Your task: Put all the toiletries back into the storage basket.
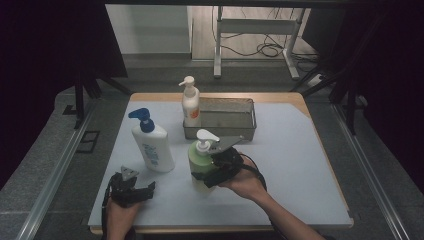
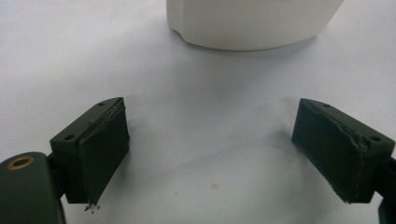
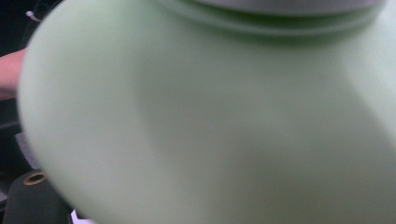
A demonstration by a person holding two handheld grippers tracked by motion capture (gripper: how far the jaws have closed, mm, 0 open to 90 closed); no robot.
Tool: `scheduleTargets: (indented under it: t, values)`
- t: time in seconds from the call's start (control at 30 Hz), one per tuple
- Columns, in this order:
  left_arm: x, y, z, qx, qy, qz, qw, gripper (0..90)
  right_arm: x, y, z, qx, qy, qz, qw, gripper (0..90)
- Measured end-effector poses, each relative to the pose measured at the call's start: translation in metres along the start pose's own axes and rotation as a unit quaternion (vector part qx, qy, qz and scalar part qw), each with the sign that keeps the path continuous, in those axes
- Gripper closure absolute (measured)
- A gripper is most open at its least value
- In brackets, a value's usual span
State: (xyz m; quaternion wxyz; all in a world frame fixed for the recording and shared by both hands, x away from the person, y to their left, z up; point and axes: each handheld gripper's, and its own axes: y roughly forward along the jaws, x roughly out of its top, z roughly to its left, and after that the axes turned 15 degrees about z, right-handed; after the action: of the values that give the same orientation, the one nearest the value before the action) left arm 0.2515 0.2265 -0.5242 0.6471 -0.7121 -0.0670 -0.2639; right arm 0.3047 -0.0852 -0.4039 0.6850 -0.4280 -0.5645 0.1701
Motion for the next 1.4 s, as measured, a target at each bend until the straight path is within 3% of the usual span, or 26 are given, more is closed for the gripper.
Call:
scheduleTargets:
  t: [0.43,1.4]
  values:
    - [0.0,0.0,0.0,0.0,-0.001,-0.002,1.0,10.7,0.01,-0.005,-0.028,-0.033,0.035,-0.006,0.9988,12.0]
    - [0.0,0.0,0.0,0.0,0.0,-0.002,1.0,10.7,0.039,-0.016,-0.068,-0.084,0.072,-0.028,0.9934,12.1]
